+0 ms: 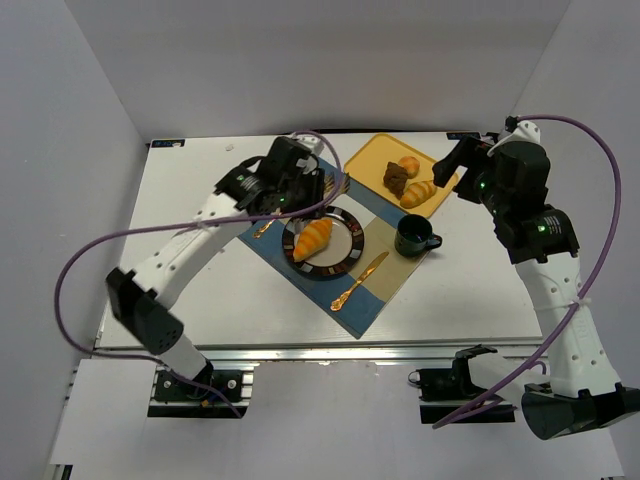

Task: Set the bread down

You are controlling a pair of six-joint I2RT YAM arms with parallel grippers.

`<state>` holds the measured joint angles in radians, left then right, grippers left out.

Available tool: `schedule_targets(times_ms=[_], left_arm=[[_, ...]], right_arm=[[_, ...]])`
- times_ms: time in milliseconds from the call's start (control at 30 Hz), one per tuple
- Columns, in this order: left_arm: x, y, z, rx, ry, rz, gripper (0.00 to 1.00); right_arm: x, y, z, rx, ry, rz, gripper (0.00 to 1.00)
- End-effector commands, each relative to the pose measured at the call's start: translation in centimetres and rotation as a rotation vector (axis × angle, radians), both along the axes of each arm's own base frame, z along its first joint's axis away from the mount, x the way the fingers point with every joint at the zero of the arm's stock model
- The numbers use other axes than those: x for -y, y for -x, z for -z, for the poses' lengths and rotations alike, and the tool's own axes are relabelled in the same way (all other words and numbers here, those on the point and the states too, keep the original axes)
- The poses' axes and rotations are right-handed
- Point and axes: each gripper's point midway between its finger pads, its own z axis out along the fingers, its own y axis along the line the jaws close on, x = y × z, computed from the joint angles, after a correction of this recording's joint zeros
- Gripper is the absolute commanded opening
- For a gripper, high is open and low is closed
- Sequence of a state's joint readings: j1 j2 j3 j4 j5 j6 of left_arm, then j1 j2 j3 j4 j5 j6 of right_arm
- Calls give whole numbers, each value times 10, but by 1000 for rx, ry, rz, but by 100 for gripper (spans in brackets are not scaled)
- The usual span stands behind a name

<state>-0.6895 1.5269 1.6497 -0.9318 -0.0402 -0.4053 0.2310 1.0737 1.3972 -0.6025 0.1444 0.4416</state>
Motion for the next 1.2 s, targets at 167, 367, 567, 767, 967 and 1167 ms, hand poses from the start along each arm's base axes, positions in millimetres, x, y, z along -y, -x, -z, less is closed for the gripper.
schedule_targets(times_ms=[167,367,567,767,967,1167], left_arm=[[77,-71,9,31,124,-5,45],[131,-112,23,3,235,3,44],[171,-128,47,-66,347,27,47],[177,-136,54,-60,363,18,56],[177,-138,61,-67,354,13,61],[185,-143,75,-81,355,19,62]], right_arm=[[21,-7,-36,87,-15,135,89],[29,-5,-45,100,26,161,89],[33,-7,-44,96,54,167,89],[32,-10,-42,95,65,162,89],[33,-13,-42,97,72,160,89],[31,-15,-39,93,81,148,89]])
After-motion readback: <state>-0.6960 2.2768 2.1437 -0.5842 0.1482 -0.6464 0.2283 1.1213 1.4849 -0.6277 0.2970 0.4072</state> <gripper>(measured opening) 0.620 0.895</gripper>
